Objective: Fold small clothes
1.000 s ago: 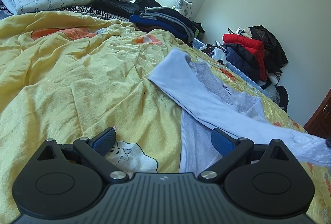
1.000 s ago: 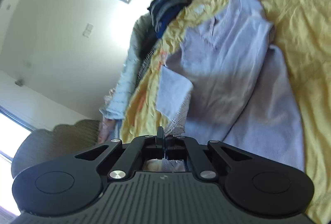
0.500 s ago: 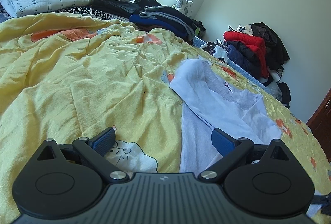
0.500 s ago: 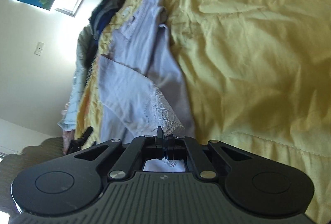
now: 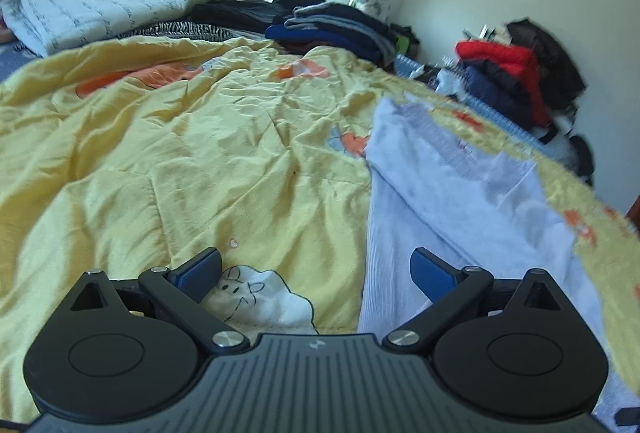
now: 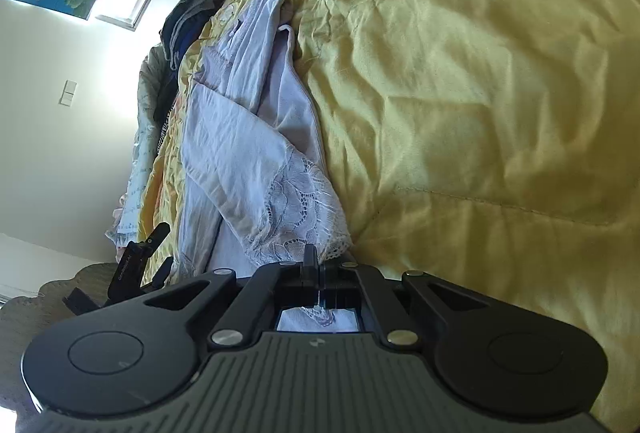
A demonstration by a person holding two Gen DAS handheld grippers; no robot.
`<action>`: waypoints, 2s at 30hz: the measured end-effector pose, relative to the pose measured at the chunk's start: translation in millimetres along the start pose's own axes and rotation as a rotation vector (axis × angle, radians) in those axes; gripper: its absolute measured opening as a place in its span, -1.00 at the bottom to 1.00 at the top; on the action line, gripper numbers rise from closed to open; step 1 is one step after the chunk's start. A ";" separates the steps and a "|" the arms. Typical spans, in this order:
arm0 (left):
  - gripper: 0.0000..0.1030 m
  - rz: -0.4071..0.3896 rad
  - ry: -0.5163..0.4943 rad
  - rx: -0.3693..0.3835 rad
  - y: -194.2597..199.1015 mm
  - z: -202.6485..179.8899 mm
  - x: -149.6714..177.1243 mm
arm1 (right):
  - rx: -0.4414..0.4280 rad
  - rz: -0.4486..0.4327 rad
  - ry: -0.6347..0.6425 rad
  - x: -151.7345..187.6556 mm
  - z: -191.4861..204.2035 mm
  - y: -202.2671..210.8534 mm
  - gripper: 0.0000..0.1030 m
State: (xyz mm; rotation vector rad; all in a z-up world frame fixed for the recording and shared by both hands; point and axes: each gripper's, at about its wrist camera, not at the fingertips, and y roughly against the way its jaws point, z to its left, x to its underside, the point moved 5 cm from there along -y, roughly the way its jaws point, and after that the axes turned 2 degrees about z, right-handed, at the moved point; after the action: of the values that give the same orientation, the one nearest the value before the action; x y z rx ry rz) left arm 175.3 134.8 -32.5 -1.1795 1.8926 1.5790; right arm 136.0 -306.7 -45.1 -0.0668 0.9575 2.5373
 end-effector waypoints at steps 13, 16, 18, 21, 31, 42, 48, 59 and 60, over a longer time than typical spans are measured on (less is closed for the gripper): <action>0.97 0.048 -0.268 0.173 -56.8 -131.4 -58.1 | 0.004 -0.197 0.149 -29.4 30.0 40.4 -0.14; 0.97 0.130 -0.348 0.087 -100.6 -141.5 -47.9 | -0.031 -0.081 0.213 -23.1 50.6 5.9 -0.15; 0.99 0.199 -0.393 0.023 -121.4 -140.4 -37.8 | -0.001 -0.021 0.270 -14.5 58.7 -12.7 -0.15; 1.00 0.199 -0.401 0.041 -123.8 -136.1 -37.0 | 0.084 0.050 0.331 0.8 57.2 -29.9 -0.07; 1.00 0.109 -0.433 0.077 -71.9 -140.8 -47.5 | -0.019 0.044 0.352 -17.4 66.5 -4.2 -0.05; 1.00 0.151 -0.707 0.332 -19.3 -212.1 54.8 | -0.209 -0.042 0.022 -216.1 91.3 -94.4 0.50; 1.00 0.205 -0.672 0.333 -29.0 -205.0 62.2 | -0.028 -0.028 0.017 -229.0 63.2 -131.6 0.16; 1.00 0.136 -0.551 0.251 20.0 -166.5 48.6 | -0.046 0.006 0.173 -201.2 94.8 -106.9 0.40; 1.00 0.138 -0.516 0.238 27.4 -152.2 45.5 | -0.087 0.046 0.206 -185.8 101.1 -102.9 0.49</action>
State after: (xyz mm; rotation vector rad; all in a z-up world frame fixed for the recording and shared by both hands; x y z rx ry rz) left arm 158.7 -23.7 -8.3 -0.4876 1.7710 1.4919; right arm 356.8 -242.0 3.5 -0.3415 0.9323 2.6529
